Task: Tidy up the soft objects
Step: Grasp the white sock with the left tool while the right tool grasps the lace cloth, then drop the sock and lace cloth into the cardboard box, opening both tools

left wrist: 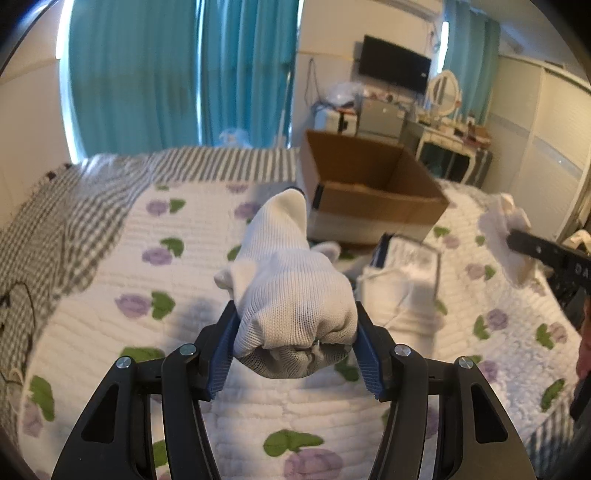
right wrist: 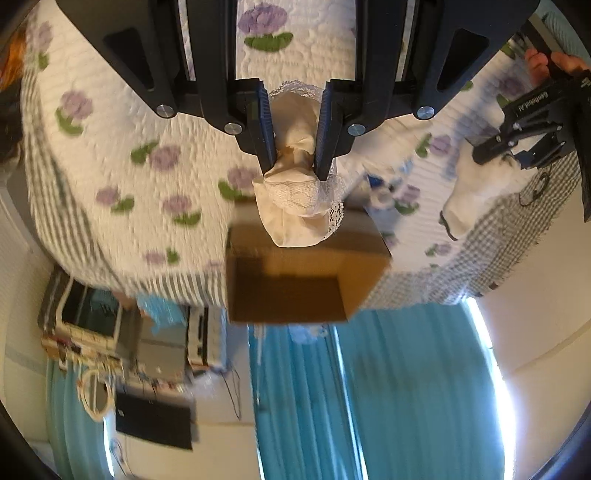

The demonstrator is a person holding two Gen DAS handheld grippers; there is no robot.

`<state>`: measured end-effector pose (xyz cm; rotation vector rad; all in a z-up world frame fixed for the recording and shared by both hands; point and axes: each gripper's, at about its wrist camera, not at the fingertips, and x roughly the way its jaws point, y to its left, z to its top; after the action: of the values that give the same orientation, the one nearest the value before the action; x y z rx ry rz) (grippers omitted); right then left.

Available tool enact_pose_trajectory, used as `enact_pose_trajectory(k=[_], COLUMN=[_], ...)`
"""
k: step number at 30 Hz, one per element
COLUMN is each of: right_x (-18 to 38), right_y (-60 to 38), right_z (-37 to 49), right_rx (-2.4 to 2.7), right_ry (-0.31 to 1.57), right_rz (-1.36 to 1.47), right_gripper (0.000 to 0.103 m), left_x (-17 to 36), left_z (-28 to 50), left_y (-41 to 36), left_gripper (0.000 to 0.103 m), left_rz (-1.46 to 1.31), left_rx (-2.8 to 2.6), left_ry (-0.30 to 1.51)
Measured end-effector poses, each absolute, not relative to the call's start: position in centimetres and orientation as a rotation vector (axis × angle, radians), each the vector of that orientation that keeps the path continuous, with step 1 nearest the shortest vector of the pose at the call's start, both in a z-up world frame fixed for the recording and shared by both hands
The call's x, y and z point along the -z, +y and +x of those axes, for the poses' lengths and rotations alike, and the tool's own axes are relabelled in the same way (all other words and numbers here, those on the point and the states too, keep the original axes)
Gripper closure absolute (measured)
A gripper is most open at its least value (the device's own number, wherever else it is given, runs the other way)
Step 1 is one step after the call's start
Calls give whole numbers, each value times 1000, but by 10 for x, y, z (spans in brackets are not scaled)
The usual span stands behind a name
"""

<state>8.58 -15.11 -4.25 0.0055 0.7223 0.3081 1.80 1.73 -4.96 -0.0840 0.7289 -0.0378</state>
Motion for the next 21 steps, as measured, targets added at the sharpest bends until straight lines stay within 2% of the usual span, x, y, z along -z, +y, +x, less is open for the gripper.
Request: enact_pose_trajectory(k=[8, 14, 21], right_x=[-8, -28, 4], right_y=[-128, -121, -120], right_z=[114, 180, 269], right_rx=[-346, -349, -350], right_ry=[627, 607, 691], right_rz=[-97, -78, -43], right_gripper=[83, 83, 83], left_x=[-1, -18, 5], left_z=[55, 114, 188], left_y=[-4, -22, -41], left_gripper=[46, 46, 46], left_rz=[-60, -45, -4], left_rx=[123, 177, 183], left_ry=[631, 597, 624])
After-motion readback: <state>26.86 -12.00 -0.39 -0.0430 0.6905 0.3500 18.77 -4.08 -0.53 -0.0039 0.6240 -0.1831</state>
